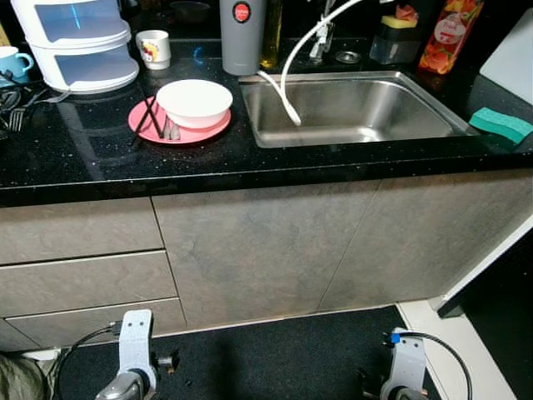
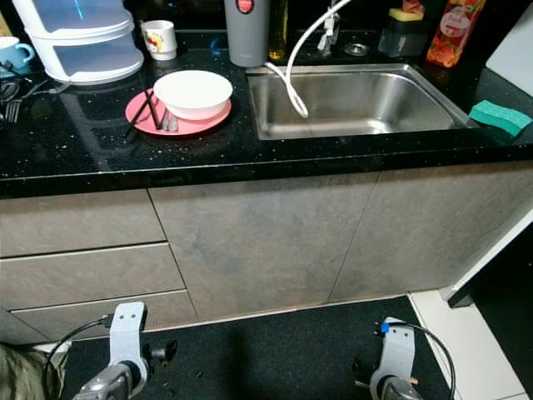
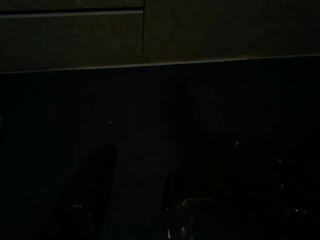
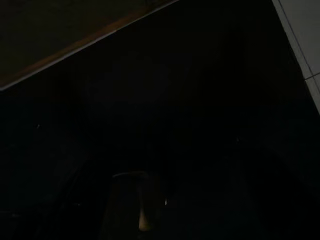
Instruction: Kitchen organization
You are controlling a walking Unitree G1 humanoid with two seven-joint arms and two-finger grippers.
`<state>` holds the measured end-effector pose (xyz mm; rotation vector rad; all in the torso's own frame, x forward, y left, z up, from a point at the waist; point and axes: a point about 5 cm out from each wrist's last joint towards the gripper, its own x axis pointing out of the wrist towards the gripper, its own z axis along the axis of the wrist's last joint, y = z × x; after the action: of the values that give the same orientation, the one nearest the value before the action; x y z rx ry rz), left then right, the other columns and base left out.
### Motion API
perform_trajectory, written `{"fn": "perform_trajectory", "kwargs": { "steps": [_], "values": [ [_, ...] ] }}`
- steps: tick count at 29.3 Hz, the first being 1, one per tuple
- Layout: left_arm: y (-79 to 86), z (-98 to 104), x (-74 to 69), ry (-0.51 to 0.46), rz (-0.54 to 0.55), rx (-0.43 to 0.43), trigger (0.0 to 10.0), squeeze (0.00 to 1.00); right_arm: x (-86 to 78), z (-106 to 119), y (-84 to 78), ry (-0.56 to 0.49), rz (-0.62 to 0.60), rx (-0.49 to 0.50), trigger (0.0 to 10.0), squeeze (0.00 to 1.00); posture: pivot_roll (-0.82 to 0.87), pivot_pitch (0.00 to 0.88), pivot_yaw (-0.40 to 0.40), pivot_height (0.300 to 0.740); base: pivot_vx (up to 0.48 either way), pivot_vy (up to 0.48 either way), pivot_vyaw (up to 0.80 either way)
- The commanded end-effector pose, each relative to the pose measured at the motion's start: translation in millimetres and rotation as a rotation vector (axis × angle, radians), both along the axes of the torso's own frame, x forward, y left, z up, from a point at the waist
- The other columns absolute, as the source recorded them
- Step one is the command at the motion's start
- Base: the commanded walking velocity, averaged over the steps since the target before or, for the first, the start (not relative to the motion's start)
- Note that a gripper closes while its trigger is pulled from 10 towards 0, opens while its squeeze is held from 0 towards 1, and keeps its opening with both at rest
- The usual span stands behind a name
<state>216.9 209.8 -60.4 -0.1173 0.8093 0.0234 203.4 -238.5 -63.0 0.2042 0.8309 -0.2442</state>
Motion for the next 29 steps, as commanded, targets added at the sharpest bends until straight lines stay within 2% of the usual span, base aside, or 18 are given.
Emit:
{"fn": "perform_trajectory", "kwargs": {
  "steps": [1,4,6,20,29],
  "values": [
    [2.8,-3,-6.3,0.021,-0.012,0.028,10.0,0.0,-2.3,-1,-2.9,0.008,-0.017,0.02,10.0,0.0,0.04,0.077,-0.032,0.74,0.0,0.0,0.0],
    [3.1,-3,-6.4,0.021,-0.013,0.031,10.0,0.0,-2.3,-1,-3.2,0.02,0.017,0.001,10.0,0.0,0.04,0.072,-0.031,0.74,0.0,0.0,0.0],
    [3.3,-3,-5.7,0.019,-0.014,0.037,10.0,0.0,-3.4,-1,-5.0,0.036,0.053,-0.023,10.0,0.0,0.04,0.067,-0.03,0.74,0.0,0.0,0.78],
    [5.1,0,-1.4,0.001,-0.011,0.033,10.0,0.0,-3.4,-2,-0.7,0.041,0.062,-0.028,10.0,0.0,0.03,0.073,-0.017,0.74,0.0,0.0,0.78],
    [5.2,4,4.7,-0.009,-0.033,0.081,10.0,0.0,-4.2,-3,2.5,0.043,0.048,-0.02,10.0,0.0,0.02,0.073,-0.003,0.74,0.0,0.0,0.78]
  ]
}}
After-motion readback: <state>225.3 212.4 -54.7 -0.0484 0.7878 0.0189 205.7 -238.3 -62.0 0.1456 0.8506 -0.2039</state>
